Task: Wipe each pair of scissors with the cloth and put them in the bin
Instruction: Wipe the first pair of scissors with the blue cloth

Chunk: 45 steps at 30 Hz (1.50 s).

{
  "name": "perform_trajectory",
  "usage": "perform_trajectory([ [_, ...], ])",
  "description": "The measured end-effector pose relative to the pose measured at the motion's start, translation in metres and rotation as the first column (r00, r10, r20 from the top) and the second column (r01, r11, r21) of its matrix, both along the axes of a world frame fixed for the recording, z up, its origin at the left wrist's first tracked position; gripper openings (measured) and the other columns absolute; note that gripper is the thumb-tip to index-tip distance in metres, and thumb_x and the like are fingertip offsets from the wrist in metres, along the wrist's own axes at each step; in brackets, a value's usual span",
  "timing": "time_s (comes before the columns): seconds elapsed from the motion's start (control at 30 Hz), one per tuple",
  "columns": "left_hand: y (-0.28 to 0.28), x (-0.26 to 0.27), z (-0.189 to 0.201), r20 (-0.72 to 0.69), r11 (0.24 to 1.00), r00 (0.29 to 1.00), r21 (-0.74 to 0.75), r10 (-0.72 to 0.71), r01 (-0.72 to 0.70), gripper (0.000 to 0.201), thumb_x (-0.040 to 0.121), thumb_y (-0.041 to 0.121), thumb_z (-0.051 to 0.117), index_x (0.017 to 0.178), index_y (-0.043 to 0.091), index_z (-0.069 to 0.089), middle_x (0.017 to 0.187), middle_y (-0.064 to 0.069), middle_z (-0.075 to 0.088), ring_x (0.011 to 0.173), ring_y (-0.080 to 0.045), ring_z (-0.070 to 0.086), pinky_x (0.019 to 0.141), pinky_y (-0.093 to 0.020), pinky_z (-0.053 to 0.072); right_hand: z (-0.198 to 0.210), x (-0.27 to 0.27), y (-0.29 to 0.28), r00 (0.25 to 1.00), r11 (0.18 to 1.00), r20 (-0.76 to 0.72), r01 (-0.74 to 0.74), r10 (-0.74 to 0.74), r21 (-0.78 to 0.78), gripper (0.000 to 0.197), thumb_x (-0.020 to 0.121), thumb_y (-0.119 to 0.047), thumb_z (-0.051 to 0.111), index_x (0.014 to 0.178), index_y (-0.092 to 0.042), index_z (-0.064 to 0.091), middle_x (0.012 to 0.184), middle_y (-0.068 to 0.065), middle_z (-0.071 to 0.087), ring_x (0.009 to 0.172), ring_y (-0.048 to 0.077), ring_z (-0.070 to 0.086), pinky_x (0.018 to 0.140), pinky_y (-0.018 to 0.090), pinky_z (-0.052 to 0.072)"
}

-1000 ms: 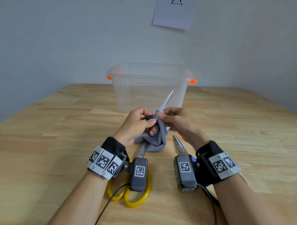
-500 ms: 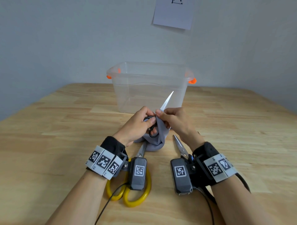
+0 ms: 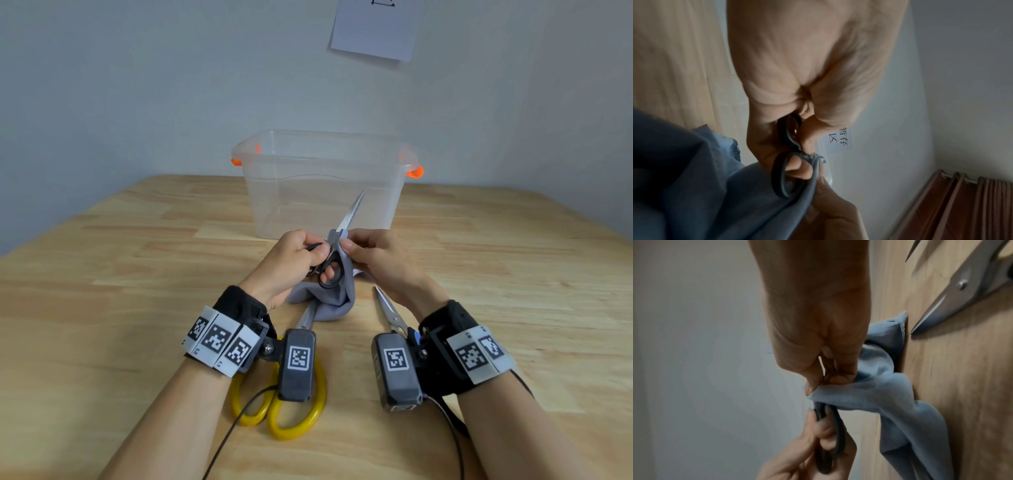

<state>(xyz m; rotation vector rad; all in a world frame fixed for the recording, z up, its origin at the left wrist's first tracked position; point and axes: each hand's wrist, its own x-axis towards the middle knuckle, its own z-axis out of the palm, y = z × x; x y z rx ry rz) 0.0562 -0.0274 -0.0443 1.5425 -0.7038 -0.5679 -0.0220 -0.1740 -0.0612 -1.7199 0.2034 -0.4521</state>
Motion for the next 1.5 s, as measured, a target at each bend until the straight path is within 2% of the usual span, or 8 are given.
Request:
perform_trajectory([
  [0.23, -0.001, -0.003, -0.001, 0.098, 0.999, 0.995, 0.034, -0.035, 0.032, 0.005, 0.103, -0.001, 0.046, 0.102, -0.002, 0.051, 0.075, -0.017, 0.058, 0.057, -0.013, 0.057, 0.053, -0.021, 0.049, 0.003, -0.002, 0.002, 0.991, 0.985, 0.006, 0.132, -0.132, -0.107, 0.028, 0.093, -0.017, 0.068, 0.085, 0.011, 0.069, 0.071, 0.021, 0.062, 0.061, 0.018, 0.055, 0.055, 0.024, 0.045],
  [0.33, -0.001, -0.003, -0.004, 0.140, 0.998, 0.989, 0.050, -0.039, 0.032, 0.005, 0.103, -0.001, 0.044, 0.100, 0.000, 0.049, 0.077, -0.018, 0.058, 0.062, -0.017, 0.055, 0.055, -0.023, 0.049, 0.002, -0.003, 0.002, 0.986, 0.974, 0.047, 0.165, -0.160, -0.157, 0.029, 0.091, -0.020, 0.071, 0.079, 0.006, 0.072, 0.069, 0.026, 0.066, 0.058, 0.020, 0.057, 0.054, 0.028, 0.047],
  [0.63, -0.002, -0.002, -0.008, 0.183, 0.994, 0.982, 0.101, -0.050, 0.031, 0.009, 0.105, 0.005, 0.043, 0.096, 0.008, 0.045, 0.073, -0.011, 0.059, 0.059, -0.012, 0.055, 0.063, -0.028, 0.049, -0.003, 0.000, 0.005, 0.956, 0.922, 0.105, 0.292, -0.274, -0.255, 0.027, 0.090, -0.028, 0.071, 0.072, -0.009, 0.077, 0.061, 0.009, 0.070, 0.053, 0.014, 0.061, 0.053, 0.031, 0.050],
  [1.0, 0.000, 0.000, -0.003, 0.089, 1.000, 0.996, 0.018, -0.014, 0.012, 0.004, 0.103, 0.001, 0.045, 0.100, 0.003, 0.047, 0.075, -0.015, 0.056, 0.060, -0.016, 0.055, 0.055, -0.022, 0.049, 0.000, -0.001, -0.004, 0.990, 0.990, 0.079, 0.122, -0.116, -0.077, 0.018, 0.092, -0.006, 0.066, 0.076, 0.000, 0.071, 0.055, 0.000, 0.057, 0.052, 0.007, 0.049, 0.054, 0.018, 0.042],
  [1.2, -0.002, -0.001, -0.005, 0.122, 0.999, 0.992, 0.036, -0.037, 0.033, 0.006, 0.104, 0.002, 0.045, 0.098, 0.004, 0.047, 0.073, -0.013, 0.057, 0.061, -0.017, 0.055, 0.059, -0.026, 0.049, 0.000, 0.001, 0.001, 0.981, 0.982, 0.059, 0.187, -0.186, -0.016, 0.024, 0.090, -0.015, 0.071, 0.072, -0.001, 0.063, 0.045, -0.006, 0.051, 0.041, 0.004, 0.044, 0.043, 0.015, 0.035],
  [1.3, -0.004, -0.004, -0.007, 0.171, 0.997, 0.984, 0.071, -0.053, 0.042, 0.010, 0.104, 0.004, 0.045, 0.094, 0.007, 0.046, 0.066, -0.009, 0.058, 0.060, -0.016, 0.055, 0.064, -0.033, 0.048, -0.003, 0.004, 0.004, 0.971, 0.965, 0.058, 0.239, -0.234, -0.108, 0.031, 0.089, -0.024, 0.073, 0.065, -0.010, 0.059, 0.048, -0.008, 0.053, 0.045, 0.005, 0.047, 0.047, 0.019, 0.037],
  [1.4, -0.005, -0.006, -0.007, 0.191, 0.996, 0.979, 0.079, -0.065, 0.051, 0.007, 0.104, 0.005, 0.046, 0.097, 0.005, 0.046, 0.064, -0.007, 0.058, 0.057, -0.014, 0.055, 0.063, -0.032, 0.047, -0.006, 0.007, 0.006, 0.952, 0.935, 0.094, 0.304, -0.291, -0.184, 0.040, 0.089, -0.032, 0.073, 0.065, -0.003, 0.058, 0.056, 0.004, 0.051, 0.055, 0.015, 0.048, 0.054, 0.030, 0.037],
  [1.5, -0.005, -0.005, -0.007, 0.186, 0.996, 0.981, 0.082, -0.046, 0.031, 0.010, 0.103, 0.005, 0.046, 0.094, 0.008, 0.047, 0.065, -0.009, 0.059, 0.056, -0.013, 0.056, 0.063, -0.032, 0.048, -0.006, 0.005, 0.004, 0.967, 0.949, 0.089, 0.252, -0.239, -0.189, 0.041, 0.092, -0.031, 0.070, 0.066, -0.002, 0.058, 0.049, -0.001, 0.048, 0.048, 0.011, 0.043, 0.048, 0.025, 0.035],
])
